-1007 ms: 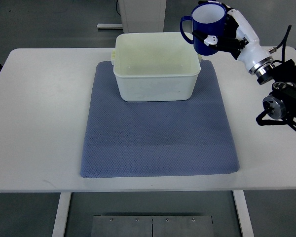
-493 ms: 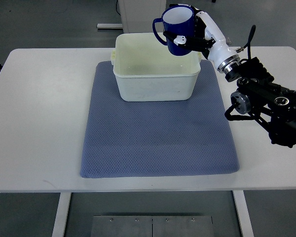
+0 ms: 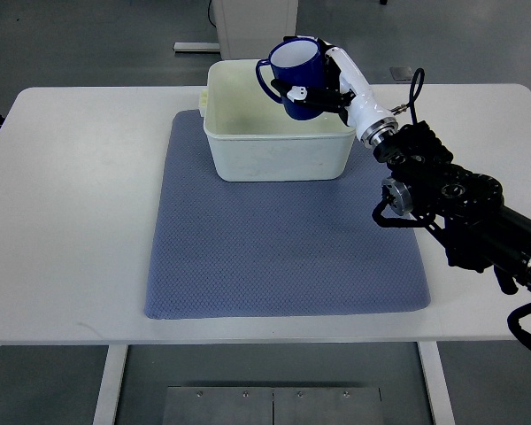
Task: Place cup in box with right hand
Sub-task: 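Carry the mug over the cream tub with the right hand, then open the right hand to release the mug into the tub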
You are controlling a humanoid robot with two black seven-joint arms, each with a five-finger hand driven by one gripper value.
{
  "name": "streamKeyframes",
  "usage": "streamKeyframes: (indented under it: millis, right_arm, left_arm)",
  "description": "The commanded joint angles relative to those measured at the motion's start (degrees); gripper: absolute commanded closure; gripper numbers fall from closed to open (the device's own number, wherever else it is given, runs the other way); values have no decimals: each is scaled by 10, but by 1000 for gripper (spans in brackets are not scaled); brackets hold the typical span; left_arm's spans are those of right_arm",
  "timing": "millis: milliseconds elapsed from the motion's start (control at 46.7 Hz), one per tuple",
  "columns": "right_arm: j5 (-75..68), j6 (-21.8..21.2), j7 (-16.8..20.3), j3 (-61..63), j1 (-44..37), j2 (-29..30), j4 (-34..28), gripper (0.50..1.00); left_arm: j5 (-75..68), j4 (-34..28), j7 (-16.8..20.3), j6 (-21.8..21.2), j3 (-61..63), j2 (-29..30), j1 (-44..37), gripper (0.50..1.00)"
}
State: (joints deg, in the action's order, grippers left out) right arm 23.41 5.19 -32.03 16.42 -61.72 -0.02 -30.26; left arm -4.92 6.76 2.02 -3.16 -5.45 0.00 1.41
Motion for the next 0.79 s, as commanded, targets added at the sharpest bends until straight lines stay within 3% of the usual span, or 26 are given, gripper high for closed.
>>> streamKeyframes:
  millis: [0, 193, 300, 407, 578, 771]
  right_arm:
    - [-1, 1, 0, 0, 2, 0, 6, 1000]
    - [-3, 17, 0, 3, 4, 0, 7, 1000]
    - [-3, 20, -2, 4, 6, 0, 6, 873]
    - [-4, 18, -1, 5, 9, 0, 5, 712]
    - [-4, 17, -3, 5, 14, 0, 3, 534]
    - [-5, 18, -5, 5, 14, 0, 2, 515]
  left_arm:
    - [0, 0, 0, 0, 0, 0, 0, 500]
    - [0, 0, 0, 0, 0, 0, 0, 500]
    - [0, 0, 0, 0, 0, 0, 0, 500]
    - [0, 0, 0, 0, 0, 0, 0, 500]
    - [0, 0, 0, 0, 0, 0, 0, 500]
    - [0, 0, 0, 0, 0, 0, 0, 500]
